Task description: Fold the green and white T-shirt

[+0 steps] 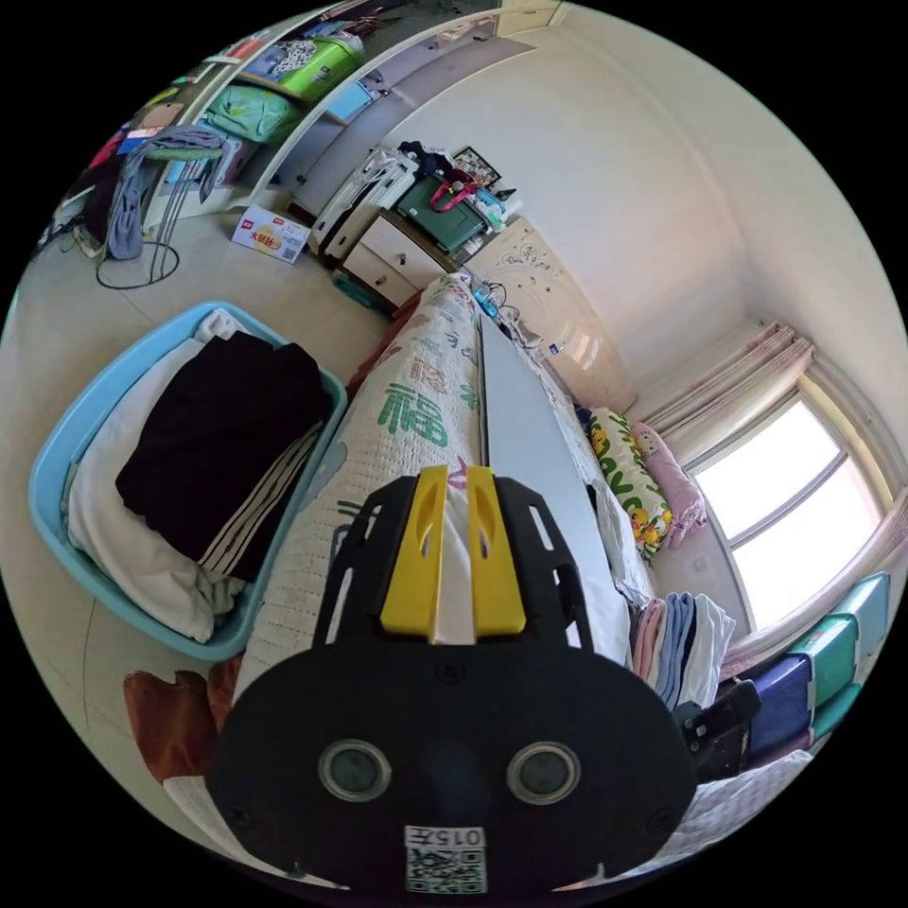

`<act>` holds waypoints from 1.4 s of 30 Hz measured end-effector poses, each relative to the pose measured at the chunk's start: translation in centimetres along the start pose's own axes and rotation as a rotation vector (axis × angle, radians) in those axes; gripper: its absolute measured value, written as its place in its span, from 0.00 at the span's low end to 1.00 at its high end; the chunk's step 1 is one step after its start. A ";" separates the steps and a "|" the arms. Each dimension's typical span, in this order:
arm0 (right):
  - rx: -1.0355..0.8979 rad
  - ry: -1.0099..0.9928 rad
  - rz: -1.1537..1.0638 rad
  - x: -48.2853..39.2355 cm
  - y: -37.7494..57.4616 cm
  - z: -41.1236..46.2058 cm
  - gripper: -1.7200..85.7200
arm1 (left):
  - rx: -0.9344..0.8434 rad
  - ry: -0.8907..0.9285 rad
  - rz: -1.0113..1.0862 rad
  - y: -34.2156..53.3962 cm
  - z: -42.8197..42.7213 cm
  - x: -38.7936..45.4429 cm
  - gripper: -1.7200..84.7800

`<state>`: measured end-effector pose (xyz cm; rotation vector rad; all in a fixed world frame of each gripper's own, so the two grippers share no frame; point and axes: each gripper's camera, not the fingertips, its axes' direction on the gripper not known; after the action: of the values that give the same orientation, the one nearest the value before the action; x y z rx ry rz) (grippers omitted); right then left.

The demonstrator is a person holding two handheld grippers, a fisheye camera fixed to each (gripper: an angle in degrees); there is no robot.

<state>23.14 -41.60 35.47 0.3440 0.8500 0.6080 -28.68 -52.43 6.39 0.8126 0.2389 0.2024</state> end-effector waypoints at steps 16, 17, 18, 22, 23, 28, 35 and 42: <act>0.019 0.043 -0.118 -3.9 3.1 -4.1 0.01 | -0.165 0.063 0.021 -0.5 4.0 -0.8 0.01; 0.027 0.013 -0.127 -3.7 3.7 -4.5 0.01 | -0.140 0.051 0.035 -0.5 3.7 -0.5 0.01; 0.032 0.000 -0.126 -3.6 4.0 -4.6 0.01 | -0.130 0.045 0.043 -0.5 3.5 -0.4 0.01; 0.006 -0.038 -0.082 -2.7 5.4 -3.9 0.03 | -0.114 0.004 0.086 -0.6 3.3 0.6 0.01; -0.037 -0.024 -0.057 -2.6 5.5 -3.0 0.04 | -0.128 -0.013 0.080 -0.6 3.5 0.7 0.01; 0.022 0.014 -0.045 -3.6 6.6 -4.6 0.13 | -0.194 -0.037 0.044 -0.6 4.0 0.4 0.01; 0.079 0.066 -0.096 -7.5 6.6 -2.3 0.15 | -0.198 -0.030 0.032 -0.2 3.9 0.8 0.01; -0.024 0.246 -0.058 -8.6 7.6 3.4 0.03 | -0.195 0.007 0.009 0.4 3.7 1.0 0.01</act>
<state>18.72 -41.17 46.55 0.2246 1.0841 0.6133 -26.72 -54.49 8.97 0.6196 0.2186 0.2332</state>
